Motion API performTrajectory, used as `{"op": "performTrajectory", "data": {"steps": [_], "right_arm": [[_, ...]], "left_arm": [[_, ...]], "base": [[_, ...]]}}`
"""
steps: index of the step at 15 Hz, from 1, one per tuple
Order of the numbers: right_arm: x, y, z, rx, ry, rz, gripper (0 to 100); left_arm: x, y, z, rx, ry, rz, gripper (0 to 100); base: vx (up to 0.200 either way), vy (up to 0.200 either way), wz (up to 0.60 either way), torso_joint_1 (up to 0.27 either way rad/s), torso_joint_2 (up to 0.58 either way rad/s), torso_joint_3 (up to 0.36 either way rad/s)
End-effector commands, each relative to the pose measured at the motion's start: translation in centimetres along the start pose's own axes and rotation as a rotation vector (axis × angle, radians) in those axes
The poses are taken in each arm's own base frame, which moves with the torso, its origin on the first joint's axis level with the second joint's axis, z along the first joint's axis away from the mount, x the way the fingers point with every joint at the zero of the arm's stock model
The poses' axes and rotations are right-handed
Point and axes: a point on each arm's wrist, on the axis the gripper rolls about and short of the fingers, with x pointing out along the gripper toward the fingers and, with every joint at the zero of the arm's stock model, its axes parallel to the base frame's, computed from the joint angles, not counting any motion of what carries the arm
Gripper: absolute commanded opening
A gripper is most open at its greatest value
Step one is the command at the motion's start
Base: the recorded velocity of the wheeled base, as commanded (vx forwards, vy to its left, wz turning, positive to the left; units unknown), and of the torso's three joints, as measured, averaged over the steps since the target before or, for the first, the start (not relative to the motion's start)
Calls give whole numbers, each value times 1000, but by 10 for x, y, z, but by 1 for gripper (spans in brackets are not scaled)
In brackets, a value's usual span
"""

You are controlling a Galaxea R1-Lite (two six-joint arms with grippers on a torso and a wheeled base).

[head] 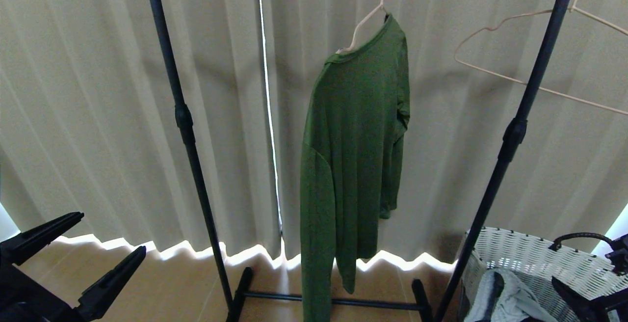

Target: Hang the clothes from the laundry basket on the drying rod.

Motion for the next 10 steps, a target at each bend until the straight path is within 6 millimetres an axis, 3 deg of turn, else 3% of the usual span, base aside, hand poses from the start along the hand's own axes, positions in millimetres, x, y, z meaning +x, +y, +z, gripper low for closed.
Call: {"op": "performTrajectory", "data": {"steps": [1,4,10], "right_arm": [[17,5,-2,-23,85,72,100],[49,12,-1,-48,225,124,100],[62,17,6,-67,242,154,100]], "left_arm": [[0,0,0,-1,0,1,100],[-1,0,1,-1,-7,3,100],[0,0,0,-2,-1,3,100]], "base": [[0,0,0,0,0,0],[0,0,0,0,0,0],[0,0,0,0,0,0]]}}
